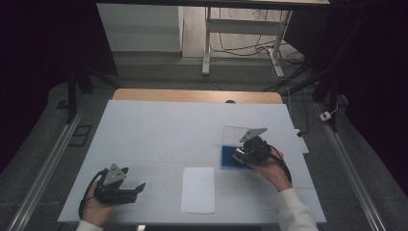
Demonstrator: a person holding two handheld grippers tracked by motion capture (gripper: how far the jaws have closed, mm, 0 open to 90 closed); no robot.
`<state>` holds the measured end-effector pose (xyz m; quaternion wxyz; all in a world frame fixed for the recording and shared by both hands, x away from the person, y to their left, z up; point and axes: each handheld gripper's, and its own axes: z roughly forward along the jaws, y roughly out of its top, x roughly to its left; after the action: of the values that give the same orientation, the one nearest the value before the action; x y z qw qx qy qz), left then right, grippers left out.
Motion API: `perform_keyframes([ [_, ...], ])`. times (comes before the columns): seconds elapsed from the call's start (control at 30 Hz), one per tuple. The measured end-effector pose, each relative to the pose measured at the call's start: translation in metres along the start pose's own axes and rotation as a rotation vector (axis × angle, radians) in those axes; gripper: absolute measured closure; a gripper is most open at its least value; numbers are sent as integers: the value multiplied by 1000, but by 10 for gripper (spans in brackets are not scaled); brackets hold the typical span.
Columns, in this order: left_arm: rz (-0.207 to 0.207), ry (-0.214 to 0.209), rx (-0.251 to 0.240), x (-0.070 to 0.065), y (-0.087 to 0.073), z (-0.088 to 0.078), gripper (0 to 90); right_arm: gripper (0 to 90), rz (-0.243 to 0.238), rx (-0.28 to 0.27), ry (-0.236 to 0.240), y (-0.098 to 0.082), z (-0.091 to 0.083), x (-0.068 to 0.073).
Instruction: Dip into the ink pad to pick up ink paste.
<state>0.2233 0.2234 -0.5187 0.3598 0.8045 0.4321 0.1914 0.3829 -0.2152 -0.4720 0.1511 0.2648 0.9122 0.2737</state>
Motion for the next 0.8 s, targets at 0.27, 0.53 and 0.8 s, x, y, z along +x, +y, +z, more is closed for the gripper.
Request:
perform_keyframes([
  [0.27,2,-1,0,0,0,0,170,696,18,-20,37,-1,-3,-1],
  [0.53,1,1,-3,1,0,-1,171,696,30,-74,35,1,-18,-2],
  [0.8,1,1,-4,1,0,-1,170,695,36,-164,28,6,-43,-3],
])
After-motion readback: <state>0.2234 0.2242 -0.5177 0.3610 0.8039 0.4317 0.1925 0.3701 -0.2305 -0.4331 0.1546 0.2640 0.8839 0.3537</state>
